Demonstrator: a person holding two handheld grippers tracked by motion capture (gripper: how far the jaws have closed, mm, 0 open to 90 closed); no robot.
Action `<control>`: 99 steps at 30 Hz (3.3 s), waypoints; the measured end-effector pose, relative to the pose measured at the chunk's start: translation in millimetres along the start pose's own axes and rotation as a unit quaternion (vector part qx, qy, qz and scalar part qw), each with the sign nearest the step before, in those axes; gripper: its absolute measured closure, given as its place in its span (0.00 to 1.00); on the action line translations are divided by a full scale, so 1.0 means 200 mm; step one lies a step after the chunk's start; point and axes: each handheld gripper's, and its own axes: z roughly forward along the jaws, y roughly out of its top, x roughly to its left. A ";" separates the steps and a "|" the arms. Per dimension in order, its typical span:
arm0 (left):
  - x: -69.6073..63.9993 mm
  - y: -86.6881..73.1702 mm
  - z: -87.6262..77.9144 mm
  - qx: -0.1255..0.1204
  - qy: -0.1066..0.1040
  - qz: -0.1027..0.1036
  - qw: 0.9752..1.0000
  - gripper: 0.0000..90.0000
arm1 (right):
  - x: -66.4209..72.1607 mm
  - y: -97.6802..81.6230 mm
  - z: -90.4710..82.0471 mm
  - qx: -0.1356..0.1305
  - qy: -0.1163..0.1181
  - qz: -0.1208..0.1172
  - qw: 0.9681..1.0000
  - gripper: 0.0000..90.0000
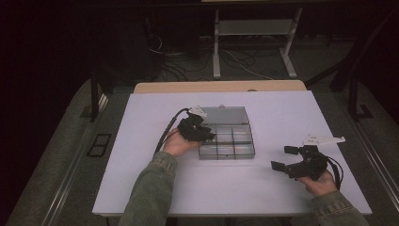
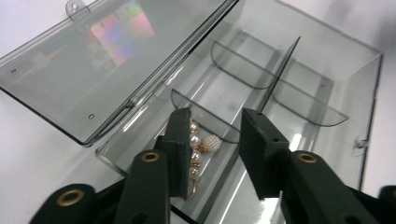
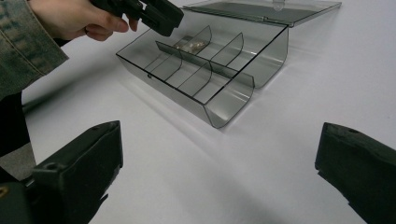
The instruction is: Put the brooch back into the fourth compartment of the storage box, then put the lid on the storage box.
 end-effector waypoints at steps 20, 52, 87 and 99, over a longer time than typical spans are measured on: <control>0.03 0.02 -0.15 -0.074 -0.055 -0.033 0.995 0.35 | 0.01 0.14 0.07 0.024 0.004 -0.007 1.000 0.01; 0.24 0.08 -0.15 -0.092 -0.011 -0.141 0.986 0.00 | -0.07 0.56 0.30 0.040 -0.002 -0.019 0.999 0.01; 0.38 -0.05 0.02 -0.114 0.020 -0.226 0.967 0.00 | -0.36 0.57 0.59 0.016 -0.034 0.057 0.998 0.01; 0.39 -0.08 0.06 -0.128 0.024 -0.247 0.960 0.15 | -0.41 0.52 0.72 0.029 -0.048 0.077 0.995 0.01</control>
